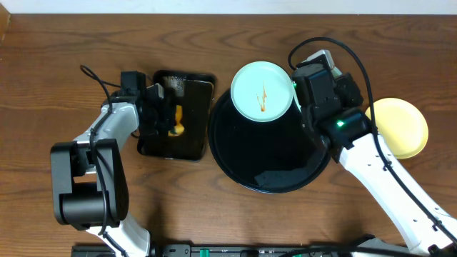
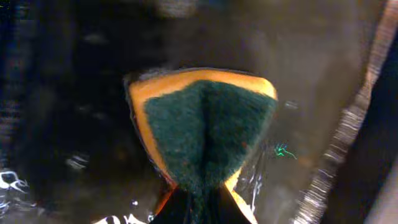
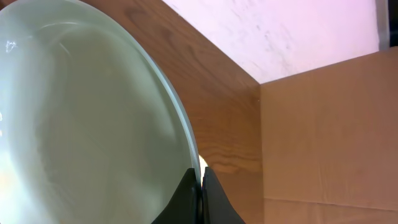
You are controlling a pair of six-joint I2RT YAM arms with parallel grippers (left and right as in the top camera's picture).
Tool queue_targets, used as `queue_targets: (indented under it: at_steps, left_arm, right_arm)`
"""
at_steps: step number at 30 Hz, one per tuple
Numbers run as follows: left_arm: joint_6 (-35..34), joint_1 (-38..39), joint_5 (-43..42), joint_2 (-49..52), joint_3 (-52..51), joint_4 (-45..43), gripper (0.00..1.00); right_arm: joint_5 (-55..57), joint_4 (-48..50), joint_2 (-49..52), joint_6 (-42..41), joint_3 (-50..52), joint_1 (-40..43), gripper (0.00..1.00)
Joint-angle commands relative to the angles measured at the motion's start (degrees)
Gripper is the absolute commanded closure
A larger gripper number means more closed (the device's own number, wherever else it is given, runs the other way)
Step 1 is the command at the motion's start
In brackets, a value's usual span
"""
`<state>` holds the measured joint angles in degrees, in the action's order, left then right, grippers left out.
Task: Clean dirty plates on tray and stack at the side
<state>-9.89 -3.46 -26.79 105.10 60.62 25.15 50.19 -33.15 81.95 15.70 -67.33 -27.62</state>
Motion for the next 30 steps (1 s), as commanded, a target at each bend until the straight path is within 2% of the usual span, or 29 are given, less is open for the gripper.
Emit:
queue_targets:
  at_steps: [1, 5, 11, 13, 15, 19, 24, 30]
  left_arm:
    - [2.62, 0.15, -9.33, -3.48, 1.09, -0.28, 0.93]
    - [2.54, 0.17, -4.83, -5.25, 1.14, -1.29, 0.93]
    - [-0.83, 0.28, 13.55, -4.0, -0.39, 0.07, 0.93]
    - [-2.08, 0.28, 15.72, -3.21, -1.05, 0.46, 0.93]
    - [-2.99, 0.35, 14.73, -2.45, -1.25, 0.85, 0.92]
    - [-2.34, 0.46, 5.35, -2.12, -1.27, 0.61, 0.93]
    - [6.78, 0.46, -12.31, -2.1, -1.27, -0.35, 0.93]
    - [7.76, 0.44, -14.36, -2.12, -1.27, -0.39, 0.92]
  right_arm:
    - [2.32, 0.24, -0.74, 0.63, -0.07, -0.52, 0.99]
    - [2.32, 0.24, -0.74, 0.63, -0.07, -0.55, 0.99]
    - [2.32, 0.26, -0.74, 0.63, -0.07, -0.55, 0.99]
    - [2.29, 0.24, -0.74, 0.61, -0.07, -0.55, 0.99]
    - [2.32, 0.24, -0.74, 0.61, -0.07, -0.55, 0.99]
    - [2.32, 0.24, -0.74, 0.61, -0.07, -0.55, 0.99]
    - [2.32, 0.22, -0.74, 0.39, -0.07, -0.55, 0.99]
    - [2.32, 0.2, -0.74, 0.39, -0.07, -0.55, 0.99]
